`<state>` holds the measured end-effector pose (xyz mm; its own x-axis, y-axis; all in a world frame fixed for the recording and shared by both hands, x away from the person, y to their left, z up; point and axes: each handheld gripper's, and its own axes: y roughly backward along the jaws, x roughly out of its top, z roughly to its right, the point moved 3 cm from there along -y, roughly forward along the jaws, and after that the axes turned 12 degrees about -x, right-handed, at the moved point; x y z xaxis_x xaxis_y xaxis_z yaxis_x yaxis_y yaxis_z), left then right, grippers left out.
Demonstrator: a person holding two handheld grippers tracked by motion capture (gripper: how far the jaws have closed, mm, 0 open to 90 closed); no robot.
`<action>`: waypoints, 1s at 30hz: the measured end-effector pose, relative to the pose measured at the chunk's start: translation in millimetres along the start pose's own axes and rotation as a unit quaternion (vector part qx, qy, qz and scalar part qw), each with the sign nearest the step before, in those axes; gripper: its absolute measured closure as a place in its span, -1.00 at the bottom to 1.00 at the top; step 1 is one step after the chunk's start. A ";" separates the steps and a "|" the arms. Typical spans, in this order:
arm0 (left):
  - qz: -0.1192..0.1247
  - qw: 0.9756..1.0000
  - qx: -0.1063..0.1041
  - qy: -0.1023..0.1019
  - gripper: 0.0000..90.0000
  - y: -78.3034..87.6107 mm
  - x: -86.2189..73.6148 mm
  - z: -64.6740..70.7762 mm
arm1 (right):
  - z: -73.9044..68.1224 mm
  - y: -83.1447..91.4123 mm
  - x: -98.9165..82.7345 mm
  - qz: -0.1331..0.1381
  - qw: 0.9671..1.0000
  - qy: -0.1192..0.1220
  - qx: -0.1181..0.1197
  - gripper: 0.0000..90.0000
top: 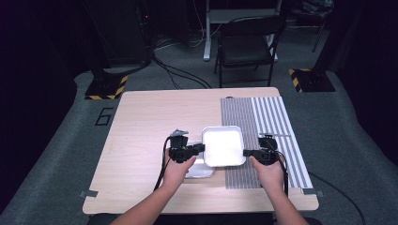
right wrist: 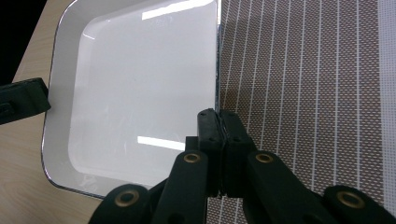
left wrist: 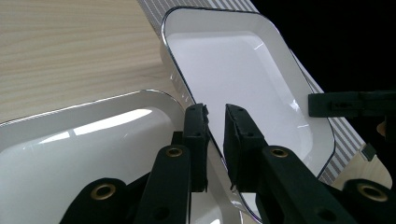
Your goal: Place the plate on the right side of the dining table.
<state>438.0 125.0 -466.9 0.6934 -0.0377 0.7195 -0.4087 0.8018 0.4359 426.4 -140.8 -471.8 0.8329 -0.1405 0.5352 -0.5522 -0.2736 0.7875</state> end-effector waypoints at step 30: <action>-0.007 1.000 -0.014 -0.014 0.76 -16.4 11.1 12.8 | 17.7 18.4 4.8 0.022 1.000 -0.005 -0.001 0.97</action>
<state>444.8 103.8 -459.2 0.6819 -0.0660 0.7285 -0.3812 0.8179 0.4310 420.8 -163.3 -460.1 0.8077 -0.1617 0.5670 -0.5890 -0.2650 0.7635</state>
